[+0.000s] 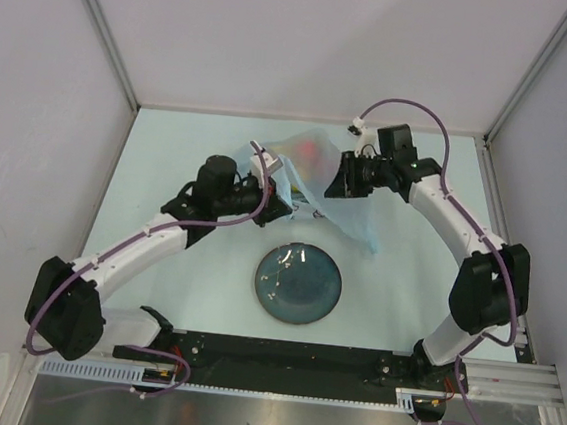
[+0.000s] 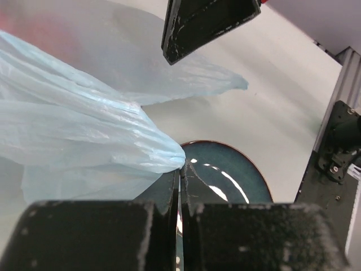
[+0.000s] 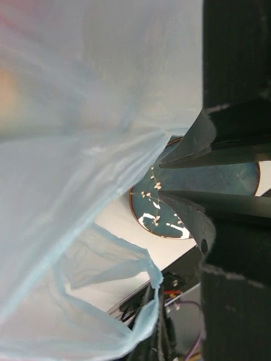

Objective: Take the fake fruits out of the plastic bag
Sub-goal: Adjust the plastic bag at the center of the board.

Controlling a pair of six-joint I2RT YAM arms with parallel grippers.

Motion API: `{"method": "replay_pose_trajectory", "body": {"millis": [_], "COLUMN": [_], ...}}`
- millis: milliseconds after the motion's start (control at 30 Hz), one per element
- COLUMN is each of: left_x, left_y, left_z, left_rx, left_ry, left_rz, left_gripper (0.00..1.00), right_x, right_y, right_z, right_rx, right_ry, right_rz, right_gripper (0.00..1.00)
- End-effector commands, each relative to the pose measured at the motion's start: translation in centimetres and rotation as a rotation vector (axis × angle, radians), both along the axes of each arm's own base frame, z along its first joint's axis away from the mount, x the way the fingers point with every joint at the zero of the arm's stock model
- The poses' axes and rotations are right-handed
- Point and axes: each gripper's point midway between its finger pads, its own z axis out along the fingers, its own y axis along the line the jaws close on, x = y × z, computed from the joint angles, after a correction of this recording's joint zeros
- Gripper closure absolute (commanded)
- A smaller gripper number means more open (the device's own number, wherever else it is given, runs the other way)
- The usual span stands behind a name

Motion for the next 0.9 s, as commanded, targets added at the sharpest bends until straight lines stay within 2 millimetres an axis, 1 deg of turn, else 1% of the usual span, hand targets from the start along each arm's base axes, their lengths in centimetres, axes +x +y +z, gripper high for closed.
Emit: {"method": "replay_pose_trajectory", "body": {"millis": [0, 33, 67, 100, 133, 167, 200, 233, 300, 333, 367, 400, 433, 467, 500, 533, 567, 600, 633, 667, 700, 733, 767, 833, 867], "left_x": [-2.1, -2.2, -2.2, -2.3, -2.2, -2.2, -2.2, -2.1, -2.1, -2.1, -2.2, -2.2, -2.0, -2.3, -2.4, -2.3, -2.5, -2.8, -2.8, -2.9, -3.1, -3.1, -3.2, -3.3, -3.3], "left_y": [-0.5, -0.3, -0.2, 0.0, 0.3, 0.4, 0.6, 0.9, 1.2, 1.5, 1.6, 1.7, 2.0, 2.1, 2.2, 2.4, 2.6, 2.7, 3.0, 3.2, 3.4, 3.7, 3.9, 4.3, 4.3], "left_z": [3.1, 3.9, 4.2, 4.2, 4.8, 5.0, 5.0, 5.3, 5.9, 6.5, 6.9, 7.4, 8.1, 8.7, 9.2, 9.8, 10.1, 10.3, 10.3, 10.0, 9.9, 9.2, 9.0, 8.4, 8.4], "left_rx": [-0.066, -0.078, -0.083, -0.081, -0.088, -0.090, -0.089, -0.094, -0.097, -0.100, -0.103, -0.108, -0.115, -0.126, -0.129, -0.134, -0.136, -0.137, -0.131, -0.118, -0.115, -0.110, -0.111, -0.112, -0.118], "left_ry": [-0.020, -0.031, -0.032, -0.026, -0.037, -0.037, -0.032, -0.034, -0.048, -0.053, -0.059, -0.064, -0.070, -0.078, -0.084, -0.096, -0.098, -0.107, -0.110, -0.110, -0.116, -0.099, -0.091, -0.080, -0.068], "left_rz": [-0.148, -0.148, -0.148, -0.147, -0.140, -0.142, -0.140, -0.141, -0.148, -0.155, -0.159, -0.163, -0.156, -0.167, -0.169, -0.168, -0.176, -0.182, -0.176, -0.176, -0.175, -0.168, -0.166, -0.157, -0.151], "left_gripper": [1.00, 1.00, 1.00, 1.00, 1.00, 1.00, 1.00, 1.00, 1.00, 1.00, 1.00, 1.00, 1.00, 1.00, 1.00, 1.00, 1.00, 1.00, 1.00, 1.00, 1.00, 1.00, 1.00, 1.00, 1.00], "right_x": [-1.4, -1.0, -1.4, -0.7, -0.3, -0.6, 0.0, 0.4, 1.3, 2.1, 2.9, 3.8, 5.1, 6.2, 7.8, 9.3, 10.9, 12.4, 13.6, 14.9, 15.7, 16.2, 16.5, 16.7, 16.2], "right_y": [1.2, 1.7, 3.0, 3.2, 4.0, 5.2, 5.9, 6.6, 7.5, 7.9, 8.3, 8.2, 8.4, 8.3, 7.4, 6.8, 6.5, 5.7, 5.3, 5.2, 4.7, 4.7, 4.9, 4.9, 5.5], "right_z": [1.3, 1.4, 1.3, 1.3, 0.6, 0.6, 1.3, 0.3, -0.1, 0.6, -0.7, -1.0, -0.5, -2.0, -2.4, -2.1, -1.1, -1.8, -1.2, 0.0, -0.1, 0.3, 0.7, 0.7, 0.3], "right_rx": [-0.076, -0.086, -0.100, -0.130, -0.143, -0.143, -0.140, -0.160, -0.202, -0.203, -0.221, -0.249, -0.257, -0.297, -0.357, -0.383, -0.398, -0.452, -0.467, -0.475, -0.513, -0.516, -0.517, -0.532, -0.524], "right_ry": [-0.155, -0.180, -0.196, -0.215, -0.210, -0.213, -0.230, -0.217, -0.242, -0.262, -0.249, -0.259, -0.289, -0.287, -0.319, -0.351, -0.398, -0.419, -0.457, -0.503, -0.530, -0.553, -0.570, -0.589, -0.584], "right_rz": [0.083, 0.072, 0.087, 0.048, 0.050, 0.068, 0.060, 0.062, 0.041, 0.023, 0.017, -0.016, -0.044, -0.062, -0.129, -0.180, -0.216, -0.258, -0.291, -0.323, -0.337, -0.342, -0.346, -0.335, -0.306], "right_gripper": [0.75, 0.75, 0.76, 0.77, 0.77, 0.77, 0.78, 0.78, 0.79, 0.79, 0.79, 0.80, 0.80, 0.80, 0.80, 0.80, 0.80, 0.82, 0.82, 0.82, 0.81, 0.80, 0.79, 0.74, 0.70]}}
